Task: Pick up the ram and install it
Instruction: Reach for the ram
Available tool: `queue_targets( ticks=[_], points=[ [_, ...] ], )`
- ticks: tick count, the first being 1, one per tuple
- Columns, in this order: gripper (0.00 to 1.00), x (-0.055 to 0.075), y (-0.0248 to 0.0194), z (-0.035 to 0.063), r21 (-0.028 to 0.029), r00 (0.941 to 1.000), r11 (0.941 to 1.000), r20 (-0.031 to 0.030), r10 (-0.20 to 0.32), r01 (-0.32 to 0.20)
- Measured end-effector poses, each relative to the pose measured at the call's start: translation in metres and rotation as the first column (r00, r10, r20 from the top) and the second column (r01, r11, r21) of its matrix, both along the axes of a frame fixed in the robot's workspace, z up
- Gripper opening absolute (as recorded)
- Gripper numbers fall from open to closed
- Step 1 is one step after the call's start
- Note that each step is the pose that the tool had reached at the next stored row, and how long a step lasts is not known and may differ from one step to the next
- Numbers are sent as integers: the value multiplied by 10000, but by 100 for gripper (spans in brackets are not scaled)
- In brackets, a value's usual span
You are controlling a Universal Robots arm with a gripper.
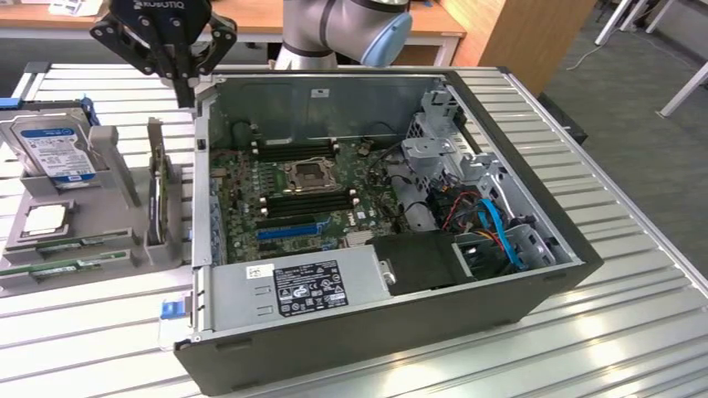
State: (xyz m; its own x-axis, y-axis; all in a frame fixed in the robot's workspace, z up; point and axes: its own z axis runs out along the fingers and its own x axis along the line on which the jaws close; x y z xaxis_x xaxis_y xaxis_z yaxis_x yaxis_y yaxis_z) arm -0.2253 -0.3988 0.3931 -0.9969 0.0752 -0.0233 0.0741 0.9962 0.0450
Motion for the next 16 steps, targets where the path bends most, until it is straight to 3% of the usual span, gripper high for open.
queue_targets(
  ticks=[16],
  points=[
    [10, -292, 1, -2, 1, 10000, 10000, 1, -1, 1]
  ],
)
